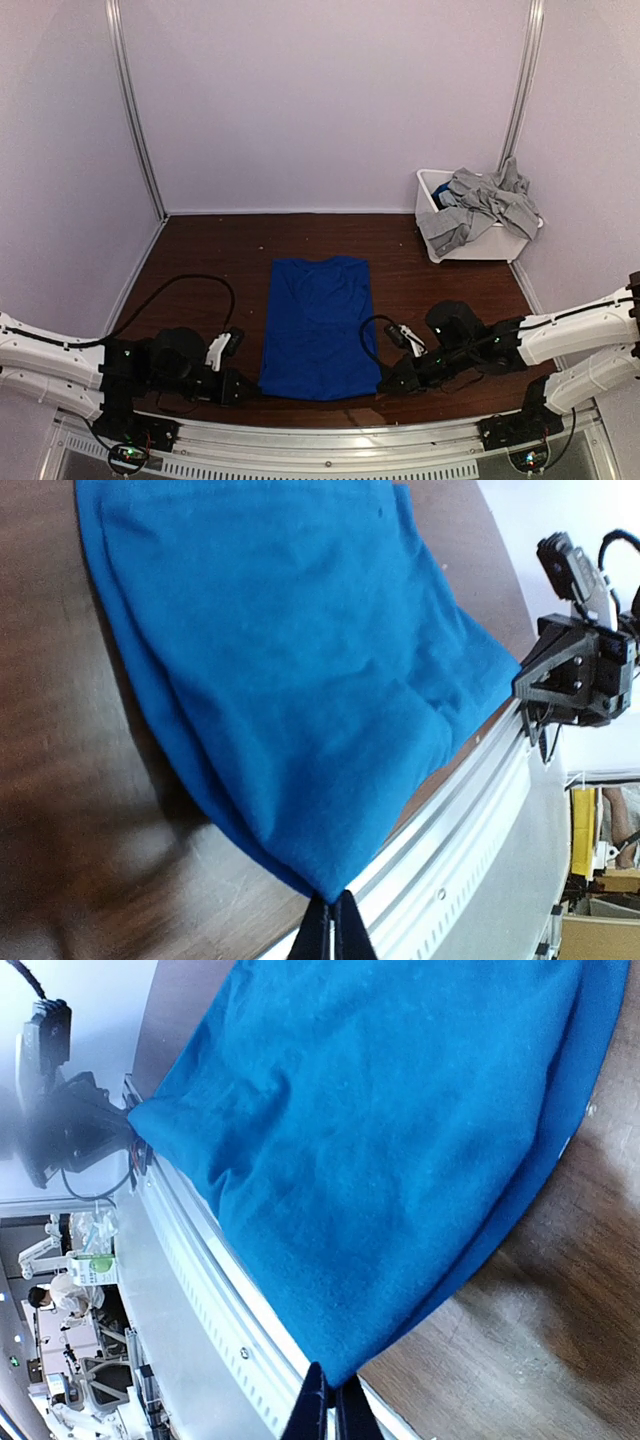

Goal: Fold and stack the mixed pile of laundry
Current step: Pick up the 2/3-rectangle-folded T-shirt from the center of the board, then fold the 2/3-rectangle-folded T-shirt at the center of the board.

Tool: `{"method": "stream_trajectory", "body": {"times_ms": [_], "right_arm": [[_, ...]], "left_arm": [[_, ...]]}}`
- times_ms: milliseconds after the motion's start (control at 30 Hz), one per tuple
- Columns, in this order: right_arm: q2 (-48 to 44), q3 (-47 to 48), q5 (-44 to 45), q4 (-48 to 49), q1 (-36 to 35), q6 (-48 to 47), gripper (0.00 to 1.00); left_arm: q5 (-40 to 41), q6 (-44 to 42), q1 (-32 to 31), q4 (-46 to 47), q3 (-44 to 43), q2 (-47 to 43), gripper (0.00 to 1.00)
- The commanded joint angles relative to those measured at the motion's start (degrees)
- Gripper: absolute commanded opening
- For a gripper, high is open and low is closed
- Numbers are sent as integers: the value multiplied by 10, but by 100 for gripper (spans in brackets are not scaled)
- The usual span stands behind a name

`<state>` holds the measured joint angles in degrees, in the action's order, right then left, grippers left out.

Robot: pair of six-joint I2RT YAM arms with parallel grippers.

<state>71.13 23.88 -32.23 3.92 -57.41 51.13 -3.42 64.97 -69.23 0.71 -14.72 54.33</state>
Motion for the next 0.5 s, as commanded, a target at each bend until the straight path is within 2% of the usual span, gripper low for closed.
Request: {"method": "stream_trajectory", "body": {"times_ms": [0,200,467], "right_arm": [[-28,59,35,-87,32,-32,0],[-1,130,22,-135,123,-95,0],[113,286,4,-178,215,-201,0]], "left_arm": [[7,-43,47,-58,-64,-17,0],[-32,-131,153,-84,-140,30,0],[-71,-229,285,-79,-243,148,0]]}}
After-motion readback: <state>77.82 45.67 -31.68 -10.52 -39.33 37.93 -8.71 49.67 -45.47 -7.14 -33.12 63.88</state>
